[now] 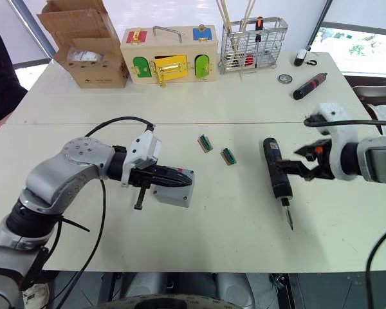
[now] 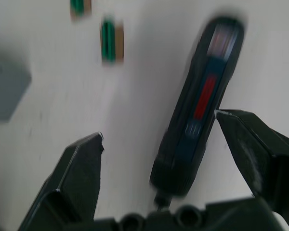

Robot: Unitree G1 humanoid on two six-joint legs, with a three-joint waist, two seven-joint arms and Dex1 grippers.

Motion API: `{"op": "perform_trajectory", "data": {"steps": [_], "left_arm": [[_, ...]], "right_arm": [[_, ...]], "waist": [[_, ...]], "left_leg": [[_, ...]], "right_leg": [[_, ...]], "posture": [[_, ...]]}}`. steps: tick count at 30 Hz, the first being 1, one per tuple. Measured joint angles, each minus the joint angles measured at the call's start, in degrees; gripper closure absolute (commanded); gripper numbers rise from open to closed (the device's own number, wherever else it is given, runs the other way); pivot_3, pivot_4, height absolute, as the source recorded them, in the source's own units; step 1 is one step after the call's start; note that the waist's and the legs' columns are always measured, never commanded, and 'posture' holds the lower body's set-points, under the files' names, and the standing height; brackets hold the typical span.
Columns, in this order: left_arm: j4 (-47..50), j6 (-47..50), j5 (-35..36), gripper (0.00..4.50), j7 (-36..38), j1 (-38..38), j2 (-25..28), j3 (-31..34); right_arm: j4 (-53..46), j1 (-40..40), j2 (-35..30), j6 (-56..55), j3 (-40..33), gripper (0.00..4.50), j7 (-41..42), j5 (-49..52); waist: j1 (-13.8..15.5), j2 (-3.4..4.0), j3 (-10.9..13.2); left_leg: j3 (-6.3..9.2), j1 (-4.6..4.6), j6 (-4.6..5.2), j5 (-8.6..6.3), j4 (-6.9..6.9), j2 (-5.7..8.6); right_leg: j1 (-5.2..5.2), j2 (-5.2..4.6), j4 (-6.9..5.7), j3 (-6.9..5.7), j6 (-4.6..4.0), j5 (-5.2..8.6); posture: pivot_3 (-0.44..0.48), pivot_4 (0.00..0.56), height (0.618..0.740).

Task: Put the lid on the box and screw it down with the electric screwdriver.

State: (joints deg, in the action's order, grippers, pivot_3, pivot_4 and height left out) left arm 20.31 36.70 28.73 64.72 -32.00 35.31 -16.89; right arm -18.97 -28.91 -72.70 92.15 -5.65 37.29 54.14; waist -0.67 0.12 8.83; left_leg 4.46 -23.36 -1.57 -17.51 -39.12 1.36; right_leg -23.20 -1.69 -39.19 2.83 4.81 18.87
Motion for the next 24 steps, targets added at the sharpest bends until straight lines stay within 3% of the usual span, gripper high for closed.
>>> {"op": "perform_trajectory", "data": {"steps": [3,10,15,21,23,24], "left_arm": [[-0.54,-1.24,-1.46,4.5,-1.33,1.55,-1.58,-0.79],[4.63,-0.12,-2.02,4.5,-8.42,8.78,-3.94,-0.27],[8.77,2.39,-1.69,4.5,-12.54,12.26,-3.72,0.36],[14.06,4.48,0.55,4.5,-11.74,12.8,1.19,2.22],[15.35,4.51,0.93,4.5,-10.77,12.82,2.68,2.21],[16.12,4.51,1.13,4.5,-10.24,12.81,3.61,2.21]], "right_arm": [[5.02,-5.38,-3.8,0.01,9.78,0.11,4.42,0.86],[21.0,-19.12,-0.64,0.05,27.47,0.11,9.31,-6.35],[26.26,-22.4,3.11,0.07,34.83,0.11,10.83,-9.46],[29.99,-24.14,8.49,0.04,37.99,0.11,10.9,-14.49],[29.91,-24.21,9.19,0.04,38.21,0.85,10.91,-15.63],[30.0,-24.2,9.73,0.04,38.3,1.01,10.77,-16.55]], "waist": [[-0.28,0.01,0.01],[0.2,0.02,0.01],[0.4,0.02,0.01],[0.07,-0.07,-0.04],[0.05,-0.2,-0.12],[0.04,-0.28,-0.16]], "left_leg": [[-0.03,0.0,0.04,-0.02,0.0,-0.03],[-0.02,-0.03,0.05,-0.03,0.01,-0.02],[-0.01,-0.04,0.04,-0.03,0.01,-0.02],[0.03,0.0,0.04,-0.03,0.01,-0.03],[0.03,0.02,0.04,-0.02,-0.01,-0.03],[0.03,0.06,0.04,-0.02,-0.02,-0.03]], "right_leg": [[-0.02,0.03,0.02,0.03,0.0,0.0],[-0.06,-0.02,0.06,0.04,0.0,0.0],[-0.07,-0.03,0.06,0.03,0.0,0.0],[-0.01,-0.01,0.07,0.01,0.0,0.0],[0.03,-0.01,0.07,0.01,0.0,0.0],[0.08,-0.02,0.07,0.01,0.0,0.0]], "posture": [[0.0,0.15,0.74],[0.0,0.15,0.74],[0.0,0.15,0.74],[0.0,0.15,0.74],[0.0,0.15,0.74],[0.0,0.15,0.74]]}}
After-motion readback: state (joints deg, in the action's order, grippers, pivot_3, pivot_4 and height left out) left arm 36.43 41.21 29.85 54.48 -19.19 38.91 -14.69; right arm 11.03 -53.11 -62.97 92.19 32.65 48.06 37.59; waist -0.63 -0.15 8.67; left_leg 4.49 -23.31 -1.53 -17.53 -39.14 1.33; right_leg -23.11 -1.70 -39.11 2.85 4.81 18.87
